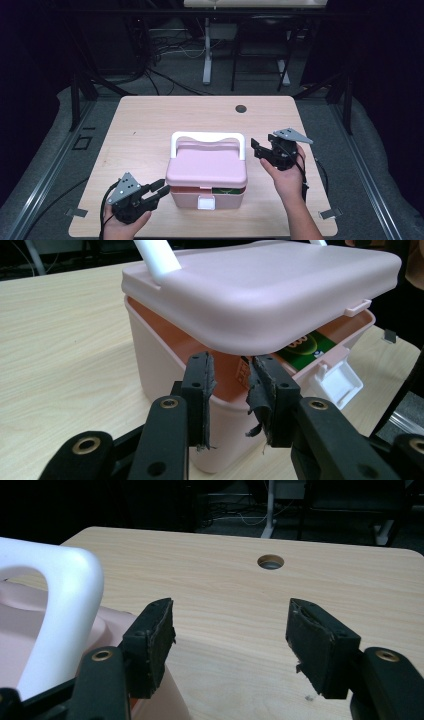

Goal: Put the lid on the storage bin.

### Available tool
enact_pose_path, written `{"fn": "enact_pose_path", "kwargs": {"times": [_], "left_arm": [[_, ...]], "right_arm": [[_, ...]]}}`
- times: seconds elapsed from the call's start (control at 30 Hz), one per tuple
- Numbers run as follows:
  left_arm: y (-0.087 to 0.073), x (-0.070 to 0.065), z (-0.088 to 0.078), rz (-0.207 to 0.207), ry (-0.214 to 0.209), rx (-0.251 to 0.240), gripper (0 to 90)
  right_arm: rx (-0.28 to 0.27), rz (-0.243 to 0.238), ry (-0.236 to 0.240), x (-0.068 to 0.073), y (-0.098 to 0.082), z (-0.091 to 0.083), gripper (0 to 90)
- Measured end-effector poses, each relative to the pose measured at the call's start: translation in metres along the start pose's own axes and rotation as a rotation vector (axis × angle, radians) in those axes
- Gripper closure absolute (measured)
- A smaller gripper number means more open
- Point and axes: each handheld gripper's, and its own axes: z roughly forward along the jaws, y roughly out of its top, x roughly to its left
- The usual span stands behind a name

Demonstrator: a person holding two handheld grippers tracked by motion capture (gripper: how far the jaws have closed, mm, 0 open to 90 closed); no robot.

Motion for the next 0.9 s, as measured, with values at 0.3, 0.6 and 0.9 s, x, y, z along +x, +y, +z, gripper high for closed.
{"fn": "enact_pose_path", "kwargs": {"times": [0.3, 0.6, 0.9], "left_arm": [[-0.008, 0.000, 0.001, -0.011, -0.001, 0.023, 69.2], [-0.014, 0.001, 0.002, -0.018, -0.001, 0.045, 69.2], [-0.015, 0.002, -0.001, -0.025, -0.005, 0.034, 69.4]], "right_arm": [[0.003, 0.002, -0.002, -0.001, 0.000, 0.000, 35.6], [0.002, 0.002, -0.002, -0.001, -0.001, 0.000, 35.6], [-0.006, 0.001, -0.002, -0.001, 0.000, 0.000, 35.6]]}}
